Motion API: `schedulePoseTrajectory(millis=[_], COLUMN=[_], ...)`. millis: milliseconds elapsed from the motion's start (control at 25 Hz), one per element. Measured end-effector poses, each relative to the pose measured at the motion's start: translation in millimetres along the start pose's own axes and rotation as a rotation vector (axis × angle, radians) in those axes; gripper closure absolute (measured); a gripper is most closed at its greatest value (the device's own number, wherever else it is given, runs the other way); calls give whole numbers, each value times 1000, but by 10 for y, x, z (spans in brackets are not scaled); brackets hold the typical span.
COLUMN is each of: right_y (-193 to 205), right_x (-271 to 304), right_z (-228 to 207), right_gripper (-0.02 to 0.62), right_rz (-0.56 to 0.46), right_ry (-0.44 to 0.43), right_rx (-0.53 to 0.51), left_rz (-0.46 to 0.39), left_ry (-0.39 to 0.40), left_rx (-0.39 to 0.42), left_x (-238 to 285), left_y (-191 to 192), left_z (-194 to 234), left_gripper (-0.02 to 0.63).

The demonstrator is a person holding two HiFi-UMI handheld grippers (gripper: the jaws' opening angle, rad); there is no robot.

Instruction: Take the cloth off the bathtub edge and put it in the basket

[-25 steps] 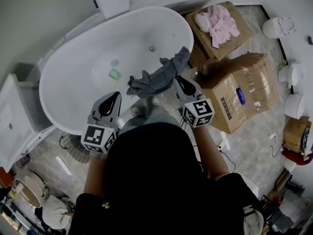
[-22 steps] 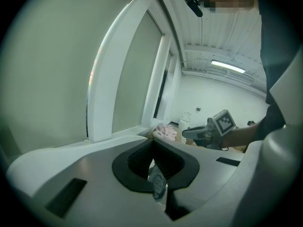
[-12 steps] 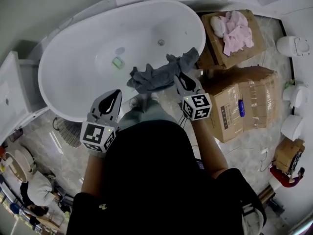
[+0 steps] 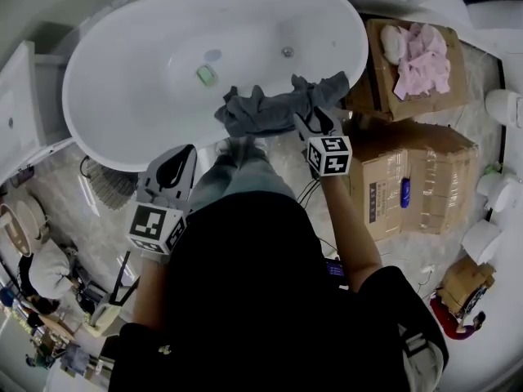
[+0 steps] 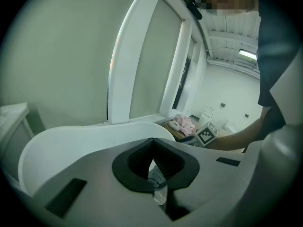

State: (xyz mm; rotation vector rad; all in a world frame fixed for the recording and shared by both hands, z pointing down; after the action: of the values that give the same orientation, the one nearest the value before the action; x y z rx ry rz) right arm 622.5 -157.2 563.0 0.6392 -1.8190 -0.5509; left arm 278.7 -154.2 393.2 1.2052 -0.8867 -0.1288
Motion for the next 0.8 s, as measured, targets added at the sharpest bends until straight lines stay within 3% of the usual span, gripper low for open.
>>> schedulePoseTrajectory(millis=[520,800], right_y=[654,980], right_x=[958,1424], right_z=[-698,-1010], right_gripper=[179,124], right_rz=[257,358], right_ry=[24,71], right_rx=[-8,0], left_rz=[87,146], left_ry=[-101,-149], left_rx=[-93,-156], left_x=[72,80], left_y=[259,455], left_z=[-224,-182], left_gripper=[594,594])
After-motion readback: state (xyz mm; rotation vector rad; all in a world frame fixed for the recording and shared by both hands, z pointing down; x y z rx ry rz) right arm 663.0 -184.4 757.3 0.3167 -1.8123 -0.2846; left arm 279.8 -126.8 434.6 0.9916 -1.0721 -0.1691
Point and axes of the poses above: the fingertips, and each gripper's own axes: x forward along the fingers, z to its left, y out of its underside, the point moved 8 cm from there along -x, backward along the fingers, and after that the axes turned 10 degrees about x, right-handed, at the moved point
